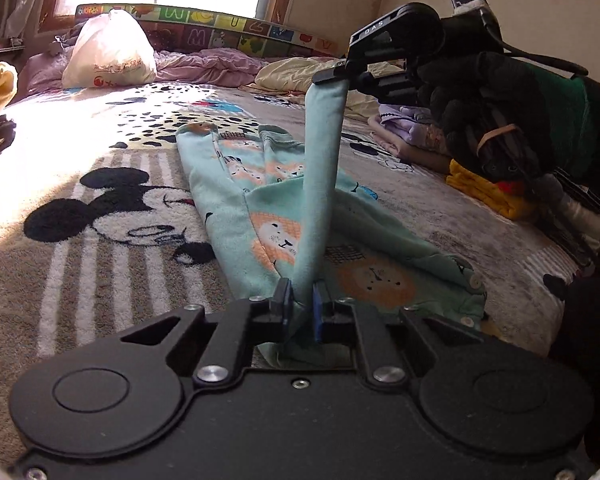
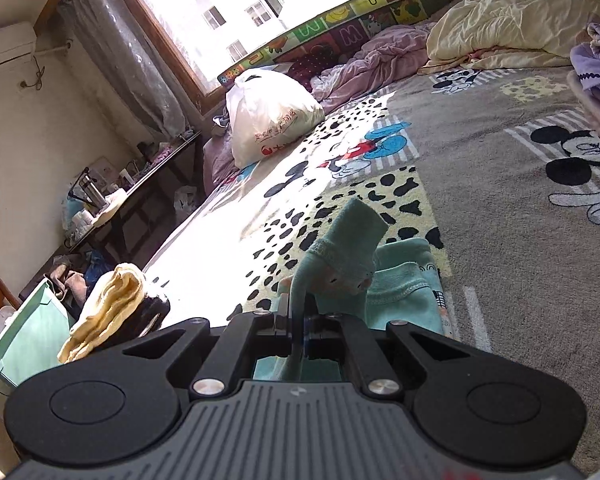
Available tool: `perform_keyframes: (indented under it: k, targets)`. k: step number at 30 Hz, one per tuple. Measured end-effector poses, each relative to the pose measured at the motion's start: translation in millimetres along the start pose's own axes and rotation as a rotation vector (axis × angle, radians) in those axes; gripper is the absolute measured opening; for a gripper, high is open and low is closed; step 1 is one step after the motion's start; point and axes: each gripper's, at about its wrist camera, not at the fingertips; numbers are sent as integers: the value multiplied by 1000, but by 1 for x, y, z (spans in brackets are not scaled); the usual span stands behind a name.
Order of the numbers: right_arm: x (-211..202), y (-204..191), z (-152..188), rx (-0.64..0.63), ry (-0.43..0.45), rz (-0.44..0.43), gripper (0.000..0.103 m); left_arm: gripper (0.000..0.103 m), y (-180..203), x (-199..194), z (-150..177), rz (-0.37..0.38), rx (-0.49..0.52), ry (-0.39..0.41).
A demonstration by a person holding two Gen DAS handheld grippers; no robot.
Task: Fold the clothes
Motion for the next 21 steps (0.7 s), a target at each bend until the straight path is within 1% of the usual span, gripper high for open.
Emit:
perform_keyframes:
  k: [3,8,12,14,17,20,21]
  targets:
    - [24,-21,2,-59,-28,25,7,9,-9,-1,-1,35,-94,8]
    - [53,-44,7,-112,-59,46,7,9,-29,-8,-2,98,-263,34]
    - [71,-58,11,-153,-77,57,7,9,-37,-13,-1,127,-341,50]
    - [79,-63,12,-160,-88,68,7,9,-40,-15,-2,143,-374,62]
    - [93,-63,14,-160,-111,100,7,9,-47,-16,2,174,-457,77]
    - [112,-60,18,-147,-180,138,8,8,-55,-15,8,201,-560,82]
    - [115,-58,20,-137,-196,140,10,8,-60,-14,11,211,-617,80]
Point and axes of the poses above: each gripper's, at about its wrist camera, not at the fingertips, and x roughly the way its jaws point, y to its right, z to its underside, and after that the axes turned 9 degrees about z, right-handed
